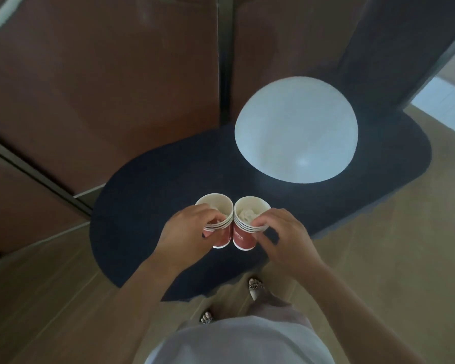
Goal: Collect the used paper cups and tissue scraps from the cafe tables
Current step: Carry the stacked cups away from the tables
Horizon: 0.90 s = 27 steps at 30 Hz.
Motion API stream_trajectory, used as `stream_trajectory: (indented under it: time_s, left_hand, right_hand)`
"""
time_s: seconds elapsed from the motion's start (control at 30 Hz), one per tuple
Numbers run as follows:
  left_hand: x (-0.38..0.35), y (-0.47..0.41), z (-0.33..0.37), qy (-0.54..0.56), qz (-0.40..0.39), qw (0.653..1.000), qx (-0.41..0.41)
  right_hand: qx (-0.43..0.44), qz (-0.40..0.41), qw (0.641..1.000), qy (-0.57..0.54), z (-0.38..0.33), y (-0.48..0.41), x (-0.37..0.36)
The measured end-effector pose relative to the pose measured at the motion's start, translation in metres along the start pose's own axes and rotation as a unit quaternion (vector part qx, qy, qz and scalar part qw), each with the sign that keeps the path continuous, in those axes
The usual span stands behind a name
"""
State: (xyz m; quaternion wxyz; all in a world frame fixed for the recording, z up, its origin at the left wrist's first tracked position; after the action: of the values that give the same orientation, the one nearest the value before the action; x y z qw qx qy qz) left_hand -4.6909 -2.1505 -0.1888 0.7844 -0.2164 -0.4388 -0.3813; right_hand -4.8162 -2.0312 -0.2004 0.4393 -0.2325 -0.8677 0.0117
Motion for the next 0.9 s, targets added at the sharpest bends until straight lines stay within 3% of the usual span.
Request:
stream_trajectory:
  time_s: [0.47,0.9]
  left_hand:
    - [-0.019,-0.072,-0.025,-0.022,0.101,0.984,0.145]
    - [-0.094,-0.083,-0.114,-0.069,0.004,0.947,0.313]
  right_hand:
    - [0.114,-0.169,0.979,-0.028,0.062,-0.119,-0.027]
    - [0.185,-0.290,0.938,0.031,0.088,-0.156,-0.143]
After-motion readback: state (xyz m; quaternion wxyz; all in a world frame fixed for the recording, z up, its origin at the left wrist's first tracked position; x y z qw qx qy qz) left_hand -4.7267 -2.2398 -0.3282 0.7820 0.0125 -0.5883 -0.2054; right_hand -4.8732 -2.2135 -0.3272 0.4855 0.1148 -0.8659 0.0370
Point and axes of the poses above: each hand's wrist, its own y-axis away from the middle knuckle, its own x-axis out of the back of the hand, z = x × y, the point moved 9 cm from there along -y, towards the middle knuckle, and after that the axes turned 4 degrees about x, right-handed, at the moved point
